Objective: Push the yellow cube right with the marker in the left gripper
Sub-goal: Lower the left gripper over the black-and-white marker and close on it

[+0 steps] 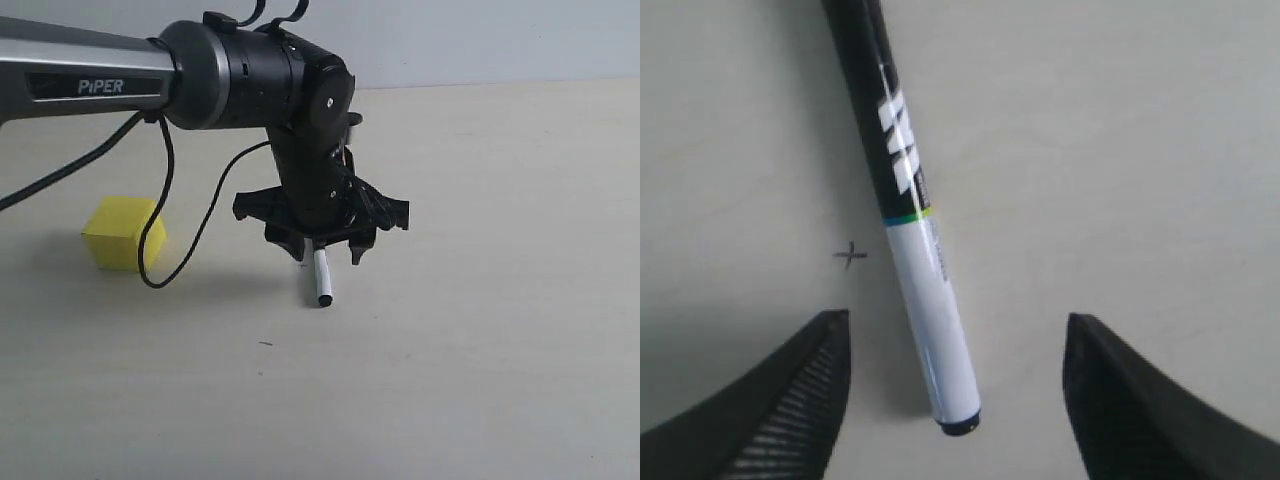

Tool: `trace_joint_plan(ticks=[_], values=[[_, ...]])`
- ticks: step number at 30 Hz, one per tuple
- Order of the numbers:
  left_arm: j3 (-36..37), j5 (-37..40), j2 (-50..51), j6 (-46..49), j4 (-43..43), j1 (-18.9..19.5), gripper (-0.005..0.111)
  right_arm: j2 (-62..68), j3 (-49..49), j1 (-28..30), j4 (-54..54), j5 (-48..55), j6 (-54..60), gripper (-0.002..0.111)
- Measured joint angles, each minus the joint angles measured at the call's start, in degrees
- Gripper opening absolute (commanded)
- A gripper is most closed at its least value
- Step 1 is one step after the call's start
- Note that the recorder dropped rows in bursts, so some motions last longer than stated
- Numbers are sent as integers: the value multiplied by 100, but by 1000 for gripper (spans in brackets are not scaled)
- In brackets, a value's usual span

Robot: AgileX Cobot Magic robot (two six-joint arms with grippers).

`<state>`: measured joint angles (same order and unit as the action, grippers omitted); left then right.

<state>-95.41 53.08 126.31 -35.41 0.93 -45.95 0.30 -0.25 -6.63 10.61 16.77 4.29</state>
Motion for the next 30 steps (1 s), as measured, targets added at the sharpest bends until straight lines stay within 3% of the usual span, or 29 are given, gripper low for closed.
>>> trace_joint_plan(ticks=[27,30], values=[[-4,65,446,-49,0,0,60,0,0,0,0,0,0,0],[-35,109,471,5,14,0,53,0,0,0,0,0,0,0]])
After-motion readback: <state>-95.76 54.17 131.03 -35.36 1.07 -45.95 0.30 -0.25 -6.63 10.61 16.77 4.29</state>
